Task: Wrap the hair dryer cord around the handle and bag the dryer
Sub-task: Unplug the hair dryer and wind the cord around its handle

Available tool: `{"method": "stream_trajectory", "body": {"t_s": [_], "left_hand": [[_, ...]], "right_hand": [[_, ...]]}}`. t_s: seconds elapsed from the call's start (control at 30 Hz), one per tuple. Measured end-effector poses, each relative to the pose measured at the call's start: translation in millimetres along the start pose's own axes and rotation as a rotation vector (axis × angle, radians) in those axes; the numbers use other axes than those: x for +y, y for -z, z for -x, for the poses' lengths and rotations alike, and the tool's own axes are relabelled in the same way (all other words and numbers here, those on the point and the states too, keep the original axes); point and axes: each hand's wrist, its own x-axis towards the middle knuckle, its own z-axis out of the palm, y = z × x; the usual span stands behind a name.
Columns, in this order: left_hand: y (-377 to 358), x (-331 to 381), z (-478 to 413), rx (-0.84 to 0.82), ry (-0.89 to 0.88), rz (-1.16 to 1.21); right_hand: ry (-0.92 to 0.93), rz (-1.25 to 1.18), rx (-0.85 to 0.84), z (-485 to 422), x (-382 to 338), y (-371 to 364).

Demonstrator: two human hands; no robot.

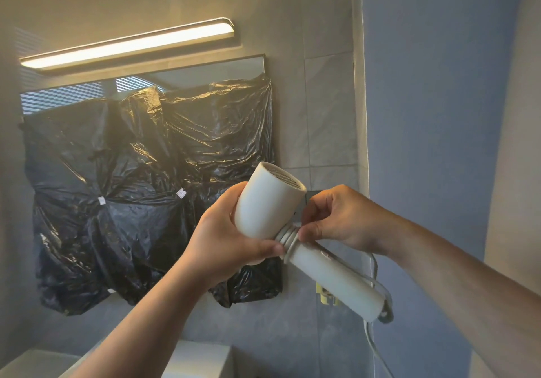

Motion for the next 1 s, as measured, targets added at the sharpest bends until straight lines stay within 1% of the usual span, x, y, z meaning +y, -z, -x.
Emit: {"method": "stream_trajectory", "body": {"t_s": [0.07, 0.1, 0.17, 0.23, 0.33, 0.47, 0.5, 0.57, 0.6, 0.63, 0.67, 0.7, 0.73, 0.77, 0.87, 1.0], "left_hand": [[5, 2, -1, -0.020, -0.024, 0.088], [7, 2, -1, -0.022, -0.024, 0.130], [10, 1, -2, -0.021, -0.023, 0.189], [8, 2, -1, -0.023, -0.029, 0.256], [3, 7, 0, 0.023, -0.053, 0.352], [-2, 8, 2, 0.069, -0.048, 0.381], [-3, 7, 3, 0.081, -0.038, 0.384], [-8, 4, 4, 0.098, -0.020, 0.402], [-10, 2, 5, 0.115, -0.013, 0.410], [-12, 1, 5, 0.145, -0.003, 0.421], [-14, -1, 5, 0.185, 0.010, 0.433], [-15, -1, 4, 0.227, 0.024, 0.439], [-16, -2, 3, 0.267, 0.035, 0.429], [-17, -3, 2, 0.304, 0.044, 0.404], [-19, -6, -2, 0.409, 0.053, 0.315], [-18, -12, -3, 0.489, 0.059, 0.165]], "right_hand": [[0.022, -0.045, -0.050, 1, -4, 3], [0.034, -0.108, -0.064, 2, -2, 5], [0.038, -0.309, -0.098, 1, 3, 5], [0.040, -0.442, -0.132, -1, 10, 4], [0.057, -0.515, -0.096, -4, 19, -3], [0.052, -0.663, -0.059, -6, 35, -17], [0.068, -0.748, -0.067, -7, 44, -23], [0.224, -1.051, -0.137, -5, 54, -41], [0.262, -1.188, -0.114, -3, 52, -50], [0.229, -1.274, -0.054, -1, 51, -57], [0.154, -1.262, 0.040, 1, 49, -62], [0.071, -1.176, 0.172, 1, 49, -66], [-0.001, -1.081, 0.265, 2, 47, -70], [-0.041, -0.996, 0.316, 3, 44, -73], [-0.081, -0.714, 0.394, 4, 36, -86], [-0.066, -0.169, 0.391, 10, 27, -89]]}}
